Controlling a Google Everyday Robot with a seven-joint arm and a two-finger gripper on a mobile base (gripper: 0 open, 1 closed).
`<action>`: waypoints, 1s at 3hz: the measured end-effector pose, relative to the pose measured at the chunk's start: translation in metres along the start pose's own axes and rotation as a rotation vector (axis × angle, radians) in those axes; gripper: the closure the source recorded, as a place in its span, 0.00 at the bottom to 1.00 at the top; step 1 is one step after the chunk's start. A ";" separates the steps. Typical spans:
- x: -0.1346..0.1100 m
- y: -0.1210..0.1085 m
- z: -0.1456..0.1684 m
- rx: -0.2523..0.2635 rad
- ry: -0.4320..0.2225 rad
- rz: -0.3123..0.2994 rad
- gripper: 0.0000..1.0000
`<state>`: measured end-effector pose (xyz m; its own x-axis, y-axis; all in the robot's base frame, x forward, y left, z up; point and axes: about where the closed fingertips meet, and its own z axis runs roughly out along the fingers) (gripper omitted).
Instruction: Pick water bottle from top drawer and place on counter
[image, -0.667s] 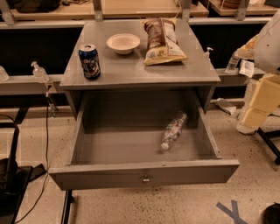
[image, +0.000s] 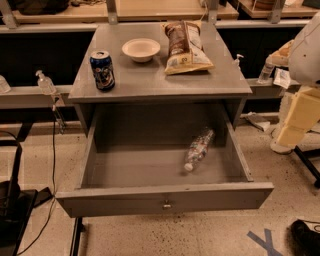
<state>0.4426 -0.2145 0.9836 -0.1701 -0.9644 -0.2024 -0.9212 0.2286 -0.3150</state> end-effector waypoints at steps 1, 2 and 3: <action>0.002 -0.026 0.021 0.053 0.001 -0.147 0.00; 0.000 -0.052 0.051 0.055 -0.025 -0.293 0.00; 0.005 -0.075 0.101 -0.004 -0.041 -0.364 0.00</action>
Offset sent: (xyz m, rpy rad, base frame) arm 0.1287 -0.0065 -0.0791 -0.0981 -0.0947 0.4876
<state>0.5459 -0.2229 0.9120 0.1835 -0.9763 -0.1148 -0.9200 -0.1294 -0.3698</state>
